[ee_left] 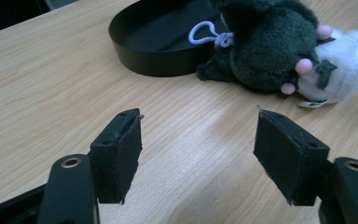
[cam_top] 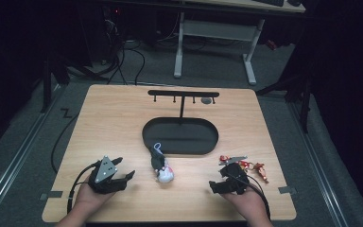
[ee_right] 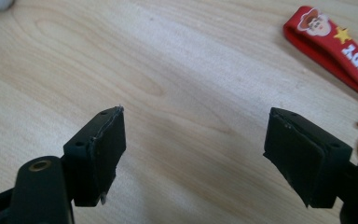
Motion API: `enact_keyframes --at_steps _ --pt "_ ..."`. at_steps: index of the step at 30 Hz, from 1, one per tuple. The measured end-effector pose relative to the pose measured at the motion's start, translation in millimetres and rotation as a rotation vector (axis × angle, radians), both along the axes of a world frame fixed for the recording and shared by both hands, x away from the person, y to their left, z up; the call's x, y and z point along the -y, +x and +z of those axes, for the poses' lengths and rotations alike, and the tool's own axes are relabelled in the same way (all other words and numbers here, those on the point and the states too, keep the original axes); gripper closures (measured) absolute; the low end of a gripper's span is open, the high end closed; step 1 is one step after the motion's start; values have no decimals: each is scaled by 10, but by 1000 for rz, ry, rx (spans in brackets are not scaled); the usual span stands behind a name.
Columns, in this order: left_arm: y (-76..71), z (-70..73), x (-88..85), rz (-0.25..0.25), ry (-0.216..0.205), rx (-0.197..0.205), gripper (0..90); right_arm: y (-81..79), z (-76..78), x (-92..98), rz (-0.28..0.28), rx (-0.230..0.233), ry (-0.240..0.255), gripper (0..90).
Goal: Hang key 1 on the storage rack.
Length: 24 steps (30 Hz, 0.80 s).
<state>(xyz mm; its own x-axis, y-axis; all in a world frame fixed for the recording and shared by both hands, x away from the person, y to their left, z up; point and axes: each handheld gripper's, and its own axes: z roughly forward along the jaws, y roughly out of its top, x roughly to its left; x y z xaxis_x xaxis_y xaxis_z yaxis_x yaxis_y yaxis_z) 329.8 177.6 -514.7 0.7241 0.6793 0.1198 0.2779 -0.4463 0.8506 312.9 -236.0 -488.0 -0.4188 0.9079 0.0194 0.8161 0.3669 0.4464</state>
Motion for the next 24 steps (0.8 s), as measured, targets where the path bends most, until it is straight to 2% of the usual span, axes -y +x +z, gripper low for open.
enact_keyframes --at_steps 1,2,4,5,6,7,12,21,24 --pt "-3 -2 5 -1 1 3 323 3 -3 -4 7 -10 -3 206" --pt "-5 -1 6 -3 4 2 323 5 -15 -19 18 -40 -12 206" --pt "-9 -1 3 -4 5 1 323 5 -23 -24 25 -48 -17 206" --pt "-10 -1 1 -5 4 1 323 4 -33 -33 31 -74 -24 206" --pt "-12 -2 -2 -5 4 2 323 4 -33 -33 31 -74 -24 206" --pt "-13 -2 -5 -4 6 4 323 2 -33 -33 32 -97 -33 205" --pt "-11 0 -16 -6 7 5 323 3 13 -10 25 -112 -58 206" --pt "-11 -2 -17 -11 10 4 323 24 99 97 19 -150 -45 264" --pt "-11 2 -20 -15 10 5 323 11 131 152 24 -161 -56 271"
